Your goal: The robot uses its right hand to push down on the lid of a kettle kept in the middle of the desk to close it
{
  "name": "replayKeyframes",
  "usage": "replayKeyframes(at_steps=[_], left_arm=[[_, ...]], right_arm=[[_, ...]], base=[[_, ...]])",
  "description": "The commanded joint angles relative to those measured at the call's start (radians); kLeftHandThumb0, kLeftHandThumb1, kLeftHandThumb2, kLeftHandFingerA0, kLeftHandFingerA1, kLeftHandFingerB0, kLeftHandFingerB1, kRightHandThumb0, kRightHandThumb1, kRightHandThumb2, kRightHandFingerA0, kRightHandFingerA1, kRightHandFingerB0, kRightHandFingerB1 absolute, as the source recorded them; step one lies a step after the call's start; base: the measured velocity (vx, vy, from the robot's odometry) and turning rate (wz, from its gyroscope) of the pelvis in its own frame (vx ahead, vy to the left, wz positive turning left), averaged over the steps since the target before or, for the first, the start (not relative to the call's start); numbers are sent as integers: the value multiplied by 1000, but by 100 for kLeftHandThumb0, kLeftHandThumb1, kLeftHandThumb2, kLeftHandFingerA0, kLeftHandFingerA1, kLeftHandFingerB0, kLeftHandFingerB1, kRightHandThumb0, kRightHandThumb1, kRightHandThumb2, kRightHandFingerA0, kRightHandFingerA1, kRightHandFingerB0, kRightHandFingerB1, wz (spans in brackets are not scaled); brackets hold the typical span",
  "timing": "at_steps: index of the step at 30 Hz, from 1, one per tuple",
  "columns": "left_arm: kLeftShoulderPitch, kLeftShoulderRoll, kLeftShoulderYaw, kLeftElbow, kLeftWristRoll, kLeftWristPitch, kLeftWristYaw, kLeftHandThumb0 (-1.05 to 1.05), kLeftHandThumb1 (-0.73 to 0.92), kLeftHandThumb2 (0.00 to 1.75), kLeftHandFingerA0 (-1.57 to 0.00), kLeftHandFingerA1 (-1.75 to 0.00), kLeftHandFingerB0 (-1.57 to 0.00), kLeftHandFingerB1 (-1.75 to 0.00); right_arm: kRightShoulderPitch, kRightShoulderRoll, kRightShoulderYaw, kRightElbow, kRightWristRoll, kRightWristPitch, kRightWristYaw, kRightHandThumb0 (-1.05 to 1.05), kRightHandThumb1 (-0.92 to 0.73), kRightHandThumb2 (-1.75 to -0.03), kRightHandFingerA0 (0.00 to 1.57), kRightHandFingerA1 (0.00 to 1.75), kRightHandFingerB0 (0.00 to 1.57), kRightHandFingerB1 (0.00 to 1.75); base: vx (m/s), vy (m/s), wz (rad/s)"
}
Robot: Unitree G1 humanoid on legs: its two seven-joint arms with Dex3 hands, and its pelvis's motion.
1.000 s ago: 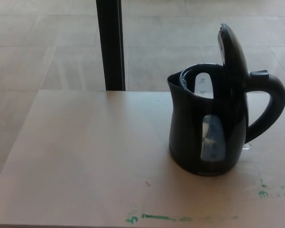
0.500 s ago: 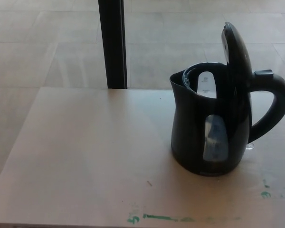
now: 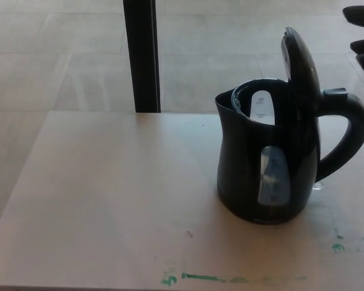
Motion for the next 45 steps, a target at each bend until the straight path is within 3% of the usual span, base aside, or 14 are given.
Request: replayKeyframes(at_steps=[1,4,6,9,10,15,21,22,23,27,28,43,44,45], left_arm=[[1,26,-3,6,-12,2,2,-65,65,60,-56,-48,-36,-34],[5,27,-2,-4,-16,11,9,-74,54,88,-54,-62,-31,-47],[9,27,7,-6,-27,18,-2,-71,54,88,-53,-62,-30,-47],[13,30,-5,-8,-15,12,2,-66,65,60,-56,-52,-37,-35],[11,29,-6,-2,-13,5,5,-69,53,89,-53,-62,-31,-48],[12,31,-11,4,-9,-4,0,-66,65,60,-58,-50,-36,-35],[3,33,-11,11,-22,18,3,-70,51,88,-55,-62,-31,-47],[3,33,-12,10,-22,14,-1,-66,62,59,-60,-52,-39,-36],[3,32,-10,7,-25,14,-1,-73,53,88,-56,-64,-32,-48],[4,37,-10,1,-31,11,-26,-66,64,60,-55,-53,-35,-34],[-5,38,-10,10,-31,23,-7,-72,54,88,-55,-62,-31,-47],[-11,47,-9,4,-42,31,0,-70,53,88,-58,-65,-33,-49],[-12,49,-13,6,-37,28,0,-73,53,87,-55,-62,-30,-47],[-11,48,-13,6,-36,22,0,-73,53,87,-54,-60,-30,-46]], right_arm=[[-69,5,77,46,-127,-15,21,-84,-80,-66,26,40,23,28],[-122,23,110,93,-150,-26,23,-87,-63,-101,21,50,17,42],[-150,41,119,119,-154,-32,21,-81,-79,-65,25,44,25,30],[-196,66,131,163,-169,-56,30,-82,-80,-65,24,44,25,29],[-211,57,153,170,-197,-70,40,-86,-82,-65,25,40,24,28],[-241,70,215,198,-260,-99,61,-79,-77,-64,28,41,25,29],[-236,92,260,254,-310,-174,33,-83,-76,-64,29,41,27,29],[-232,92,274,268,-324,-190,37,-84,-77,-65,25,41,25,29],[-223,103,281,272,-320,-177,50,-82,-74,-63,24,41,27,29],[-205,104,334,261,-373,-156,74,-84,-75,-64,22,43,24,31],[-201,102,368,258,-413,-172,72,-85,-77,-64,24,43,24,31],[-260,131,566,251,-605,-215,125,-79,-75,-64,22,46,23,31],[-266,135,589,256,-627,-227,121,-79,-59,-95,21,53,18,44],[-263,138,606,255,-642,-230,118,-79,-75,-64,29,44,25,30]], base=[[0,0,0],[0,0,0],[0,0,0],[0,0,0],[0,0,0],[0,0,0],[0,0,0],[0,0,0],[0,0,0],[0,0,0],[0,0,0],[0,0,0],[0,0,0],[0,0,0]])
